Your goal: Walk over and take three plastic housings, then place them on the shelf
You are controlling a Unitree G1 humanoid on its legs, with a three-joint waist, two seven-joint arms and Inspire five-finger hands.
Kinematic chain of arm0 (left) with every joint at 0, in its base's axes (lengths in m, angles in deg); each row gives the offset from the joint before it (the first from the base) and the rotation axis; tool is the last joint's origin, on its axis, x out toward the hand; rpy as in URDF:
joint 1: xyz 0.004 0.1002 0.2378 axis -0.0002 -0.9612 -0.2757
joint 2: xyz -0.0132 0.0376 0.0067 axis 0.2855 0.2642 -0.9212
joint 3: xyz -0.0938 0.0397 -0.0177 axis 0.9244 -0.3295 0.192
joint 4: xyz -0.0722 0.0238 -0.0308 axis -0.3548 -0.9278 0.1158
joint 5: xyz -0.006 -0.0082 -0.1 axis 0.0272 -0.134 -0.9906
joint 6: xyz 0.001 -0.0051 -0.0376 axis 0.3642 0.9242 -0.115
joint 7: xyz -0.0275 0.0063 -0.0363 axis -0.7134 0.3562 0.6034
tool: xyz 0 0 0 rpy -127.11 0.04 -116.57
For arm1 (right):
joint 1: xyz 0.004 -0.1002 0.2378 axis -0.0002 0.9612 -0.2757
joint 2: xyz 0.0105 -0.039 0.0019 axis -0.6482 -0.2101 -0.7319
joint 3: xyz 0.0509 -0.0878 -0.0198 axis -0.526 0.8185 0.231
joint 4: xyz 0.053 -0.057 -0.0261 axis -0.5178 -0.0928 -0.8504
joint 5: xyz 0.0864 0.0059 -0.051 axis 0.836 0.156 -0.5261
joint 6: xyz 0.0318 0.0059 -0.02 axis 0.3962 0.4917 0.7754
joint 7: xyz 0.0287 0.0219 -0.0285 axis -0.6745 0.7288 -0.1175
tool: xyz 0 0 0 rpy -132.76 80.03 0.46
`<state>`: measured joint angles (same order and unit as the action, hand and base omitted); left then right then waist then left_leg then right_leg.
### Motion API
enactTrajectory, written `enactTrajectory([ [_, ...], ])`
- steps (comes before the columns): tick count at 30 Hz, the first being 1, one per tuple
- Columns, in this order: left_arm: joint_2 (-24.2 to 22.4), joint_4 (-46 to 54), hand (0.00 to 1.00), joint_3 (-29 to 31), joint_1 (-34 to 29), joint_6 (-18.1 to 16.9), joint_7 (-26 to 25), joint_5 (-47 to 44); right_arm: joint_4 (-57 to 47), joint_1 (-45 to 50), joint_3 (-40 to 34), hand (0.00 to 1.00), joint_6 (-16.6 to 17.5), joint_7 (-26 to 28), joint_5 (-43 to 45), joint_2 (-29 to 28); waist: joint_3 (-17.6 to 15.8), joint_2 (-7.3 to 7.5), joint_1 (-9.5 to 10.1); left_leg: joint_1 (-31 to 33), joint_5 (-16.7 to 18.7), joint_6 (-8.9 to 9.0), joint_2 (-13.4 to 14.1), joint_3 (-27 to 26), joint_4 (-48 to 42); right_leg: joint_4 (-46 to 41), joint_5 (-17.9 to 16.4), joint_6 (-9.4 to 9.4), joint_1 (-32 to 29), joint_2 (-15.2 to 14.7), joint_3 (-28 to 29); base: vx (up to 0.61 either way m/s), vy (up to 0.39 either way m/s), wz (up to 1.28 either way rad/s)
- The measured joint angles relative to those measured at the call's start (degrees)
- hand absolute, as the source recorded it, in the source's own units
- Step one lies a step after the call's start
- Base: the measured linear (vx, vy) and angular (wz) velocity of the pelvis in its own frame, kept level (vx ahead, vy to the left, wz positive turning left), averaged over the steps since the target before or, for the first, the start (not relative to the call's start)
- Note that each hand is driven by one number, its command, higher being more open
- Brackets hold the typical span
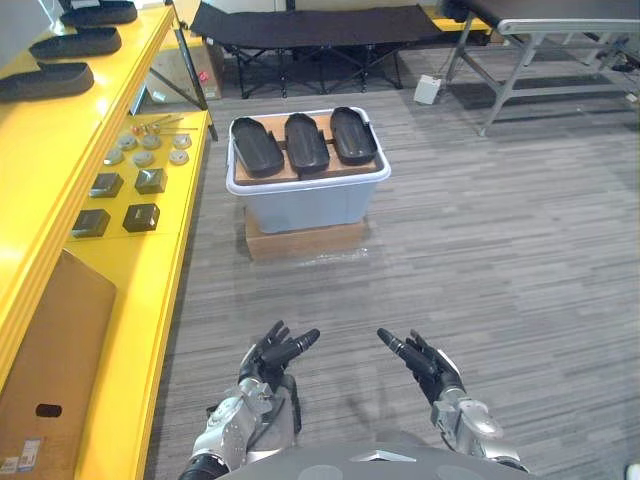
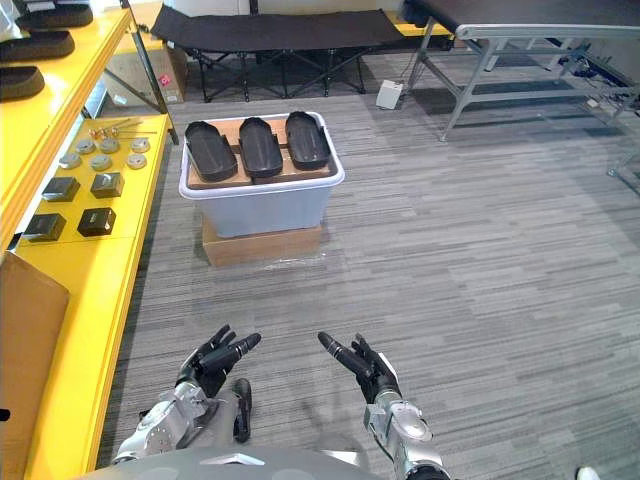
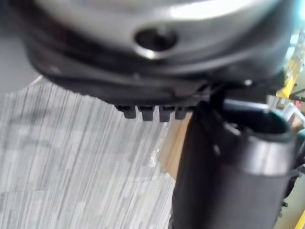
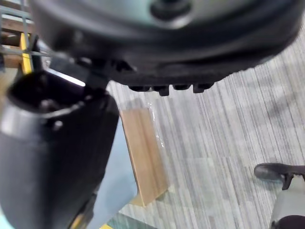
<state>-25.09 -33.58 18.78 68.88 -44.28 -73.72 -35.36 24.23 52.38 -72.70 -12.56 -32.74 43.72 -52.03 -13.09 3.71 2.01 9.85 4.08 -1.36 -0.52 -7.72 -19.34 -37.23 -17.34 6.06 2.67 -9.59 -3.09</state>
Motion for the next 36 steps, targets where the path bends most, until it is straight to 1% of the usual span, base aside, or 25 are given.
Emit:
enactTrajectory([
  [1, 0.5, 0.1, 1.00, -0.4, -0.4, 0.1, -0.2, 0.0, 0.6, 0.0, 0.1, 1.00, 0.0, 0.0, 1.5, -1.0, -0.1, 0.04, 0.04, -1.9, 1.6, -1.69, -0.3, 0.1, 0.1, -10.1, 6.4, 0.76, -4.5, -1.7, -1.4, 0.28, 0.150, 0.03],
  [2, 0.6, 0.1, 1.00, -0.6, -0.5, 0.2, -0.4, 0.1, 1.2, 0.1, 0.1, 1.00, 0.0, 0.0, 1.9, -1.6, -0.3, -0.06, -0.06, -3.3, 2.2, -2.46, -0.3, 0.2, 0.2, -14.1, 8.9, 0.17, -5.9, -2.7, -2.5, 0.46, 0.182, 0.03],
  [3, 0.8, 0.2, 1.00, -0.6, -0.7, 0.2, -0.8, 0.7, 1.5, 0.5, 0.2, 1.00, -0.2, 0.0, 2.0, -2.5, -0.8, -0.61, 0.32, -6.4, 3.9, -3.14, -0.1, 0.2, 0.3, -17.7, 6.6, -2.31, -7.7, -4.5, -5.0, 0.39, 0.111, -0.06],
  [4, 0.9, 0.6, 1.00, -0.6, -0.7, 0.1, -1.3, 1.2, 1.4, 0.6, 0.8, 1.00, -0.2, -0.1, 2.0, -2.7, -0.8, -1.08, 0.81, -8.1, 5.1, -3.19, 0.5, 0.2, 0.4, -16.1, 3.9, -3.22, -8.9, -4.6, -6.7, 0.44, 0.106, -0.05],
  [5, 1.2, 1.2, 1.00, -0.5, -0.3, 0.1, -1.6, 1.2, 1.1, 0.6, 2.2, 1.00, -0.2, -0.3, 2.0, -2.7, -1.1, -2.30, 0.80, -9.6, 6.2, -3.06, 1.6, 0.7, 0.5, -8.3, 2.1, -2.64, -9.8, -3.8, -10.0, 0.34, 0.051, 0.02],
  [7, 1.7, 2.7, 1.00, -0.5, 0.3, 0.0, -1.8, 1.2, 0.4, 0.4, 2.7, 1.00, -0.1, -0.5, 1.9, -2.9, -1.5, -3.11, 0.78, -10.9, 7.4, -2.38, 2.8, 1.5, 0.5, 6.3, 3.2, -1.15, -11.7, -1.6, -10.9, 0.37, 0.017, 0.27],
  [8, 1.8, 2.7, 1.00, -0.5, 1.0, -0.1, -1.8, 1.2, 0.3, 0.2, 2.6, 1.00, 0.1, -0.5, 1.7, -2.9, -1.6, -3.33, 0.56, -11.4, 8.6, -1.87, 3.3, 2.8, 0.1, 16.4, 5.8, 0.91, -12.6, -0.7, -10.0, 0.36, -0.057, 0.45],
  [9, 1.8, 2.7, 1.00, -0.5, 1.3, -0.1, -1.8, 1.2, 0.3, 0.1, 2.3, 1.00, 0.3, -0.5, 1.7, -2.9, -1.6, -3.23, 0.44, -11.7, 9.4, -1.49, 3.6, 3.7, -0.5, 21.3, 7.9, 1.33, -12.8, -0.3, -8.9, 0.39, -0.121, 0.58],
  [11, 2.1, 2.5, 1.00, -0.5, 1.3, -0.3, -1.9, 0.7, 0.3, 0.0, 2.1, 1.00, 0.7, -0.4, 1.3, -3.0, -1.9, -2.80, 0.66, -13.1, 14.2, 1.40, 4.0, 6.2, -4.6, 28.6, 13.6, 3.12, -13.4, -0.6, -5.8, 0.40, -0.196, 0.61],
  [12, 2.3, 2.5, 1.00, -0.5, 1.0, -0.3, -1.9, 0.4, 0.4, 0.2, 2.1, 1.00, 0.7, -0.4, 1.1, -3.2, -1.6, -1.94, 0.68, -13.6, 15.5, 2.22, 4.0, 6.9, -5.5, 29.4, 14.4, 2.80, -13.0, -0.9, -5.6, 0.43, -0.320, 0.66],
  [13, 2.8, 2.4, 1.00, -0.4, 0.2, -0.6, -2.2, -1.2, 0.5, 0.6, 2.1, 1.00, 0.7, -0.3, 0.9, -3.5, -1.5, -1.91, 0.62, -14.7, 18.2, 3.50, 4.5, 8.5, -7.1, 28.8, 19.7, 1.45, -12.2, -0.7, -5.3, 0.53, -0.434, 0.63],
  [14, 2.8, 2.4, 1.00, -0.4, -0.2, -0.7, -2.7, -1.6, 0.6, 0.6, 1.9, 1.00, 0.7, -0.4, 0.7, -3.1, -0.9, -2.50, 0.48, -15.3, 19.3, 4.56, 5.9, 9.8, -7.3, 27.2, 22.8, 0.43, -12.1, 0.4, -5.4, 0.52, -0.434, 0.63],
  [15, 1.8, 2.3, 1.00, -0.5, -0.6, -0.7, -3.4, -2.0, 0.6, 0.3, 1.6, 1.00, 0.7, -0.7, 0.2, -2.1, 0.1, -5.12, 0.86, -15.3, 20.4, 5.56, 8.3, 10.6, -6.8, 24.5, 22.3, -1.88, -13.3, 2.7, -6.3, 0.33, -0.281, 0.32],
  [16, 1.2, 2.2, 1.00, -0.6, -0.7, -0.8, -3.9, -2.9, 0.6, -0.1, 1.6, 1.00, 0.7, -1.0, 0.1, -1.5, 0.3, -6.21, 1.13, -15.3, 20.4, 5.76, 9.3, 10.6, -6.8, 23.2, 21.0, -2.91, -14.1, 3.6, -6.7, 0.32, -0.213, 0.18],
  [17, 0.0, 0.9, 1.00, -0.5, -0.5, -1.1, -4.2, -4.0, 0.9, -1.3, 1.1, 1.00, 0.4, -1.8, -0.6, -0.8, 0.1, -7.43, 0.90, -14.1, 18.8, 6.98, 10.2, 10.6, -8.9, 20.0, 18.6, -4.09, -15.3, 3.8, -7.7, 0.38, -0.281, 0.14],
  [19, -1.4, -0.6, 1.00, -0.5, -1.6, -1.1, -4.1, -5.6, 0.5, -1.5, -0.2, 1.00, 0.1, -2.4, -0.8, -0.7, 0.1, -7.87, 0.71, -10.9, 13.5, 6.96, 11.1, 9.4, -17.4, 16.4, 14.9, -5.44, -14.5, 3.5, -8.9, 0.43, -0.342, 0.26],
  [20, -1.9, -0.6, 1.00, -0.5, -2.8, -1.4, -3.9, -4.9, -0.8, -0.4, -0.2, 1.00, 0.0, -2.9, -0.8, -0.6, 0.1, -8.36, 0.13, -8.0, 9.2, 7.31, 13.0, 8.5, -24.1, 17.3, 12.9, -5.95, -11.7, 4.3, -10.1, 0.26, -0.202, 0.41],
  [21, -2.0, -0.8, 1.00, -0.6, -3.0, -1.5, -3.6, -4.7, -1.5, 0.2, -0.2, 1.00, 0.0, -3.0, -0.8, -0.5, -0.2, -8.10, -0.17, -6.0, 8.4, 7.46, 14.1, 8.0, -27.9, 18.7, 12.4, -6.39, -10.1, 4.8, -10.8, 0.40, -0.244, 0.57],
  [23, -1.8, -0.7, 1.00, -1.0, -2.7, -2.0, -1.9, -3.9, -2.8, 1.2, -0.7, 1.00, 0.0, -3.1, -0.8, -0.5, -0.4, -8.27, -0.33, -1.9, 10.1, 6.90, 15.3, 4.4, -32.4, 22.3, 12.3, -7.06, -5.9, 5.2, -12.1, 0.31, -0.149, 0.35],
  [25, -2.5, -0.6, 1.00, -1.0, -2.7, -3.2, -1.6, -3.9, -3.8, 2.0, -2.7, 1.00, 1.1, -3.1, -0.8, -0.5, -0.7, -8.08, -0.72, -1.2, 11.9, 6.43, 15.3, -3.9, -23.0, 26.7, 13.0, -6.42, -1.3, 4.8, -13.3, 0.29, -0.061, 0.12],
  [28, -3.8, -0.6, 1.00, -1.0, -2.4, -4.4, -4.9, -5.4, -6.0, 3.3, -4.0, 1.00, 3.6, -3.1, -0.9, -0.5, -0.7, -8.23, -0.93, -0.6, 9.5, 5.66, 15.2, -7.0, -7.8, 30.2, 13.7, -5.21, 0.9, 4.3, -13.9, 0.23, 0.082, -0.04],
  [29, -4.2, -0.7, 1.00, -0.4, -2.2, -4.6, -9.5, -5.1, -9.8, 4.1, -3.9, 1.00, 4.2, -2.6, -1.3, 0.0, -0.8, -8.27, -1.12, -0.4, 2.5, 5.32, 15.2, -8.8, -0.1, 30.5, 13.7, -3.36, 0.4, 3.4, -13.5, 0.29, 0.250, -0.21],
  [30, -4.0, -1.9, 1.00, 0.5, -1.8, -4.6, -12.2, -3.6, -12.7, 5.0, -3.8, 1.00, 4.3, -2.3, -3.6, 0.3, -0.7, -8.35, -1.56, -0.5, -3.1, 6.30, 14.8, -9.5, 1.6, 30.5, 13.6, -1.85, 0.5, 2.8, -13.4, 0.35, 0.296, -0.15],
  [33, -0.4, -3.5, 1.00, 3.7, -0.2, -4.7, -17.1, 2.3, -23.0, 8.9, -0.1, 1.00, 4.1, 1.5, -5.8, 0.0, -1.7, -2.99, -1.82, -0.9, -3.7, 5.53, 10.1, -10.3, 5.1, 32.8, 15.3, 0.85, 0.8, -1.2, -16.4, 0.24, 0.180, 0.18],
  [36, 2.1, -5.2, 1.00, 6.2, -1.2, -4.4, -18.8, 6.5, -37.2, 14.5, 1.8, 1.00, 0.4, 8.6, -3.6, 1.2, -1.5, -1.68, -1.51, -2.5, -3.9, 5.15, 8.1, -10.4, 7.7, 33.6, 15.8, 1.59, 2.0, -2.5, -17.7, 0.12, 0.057, 0.15],
])
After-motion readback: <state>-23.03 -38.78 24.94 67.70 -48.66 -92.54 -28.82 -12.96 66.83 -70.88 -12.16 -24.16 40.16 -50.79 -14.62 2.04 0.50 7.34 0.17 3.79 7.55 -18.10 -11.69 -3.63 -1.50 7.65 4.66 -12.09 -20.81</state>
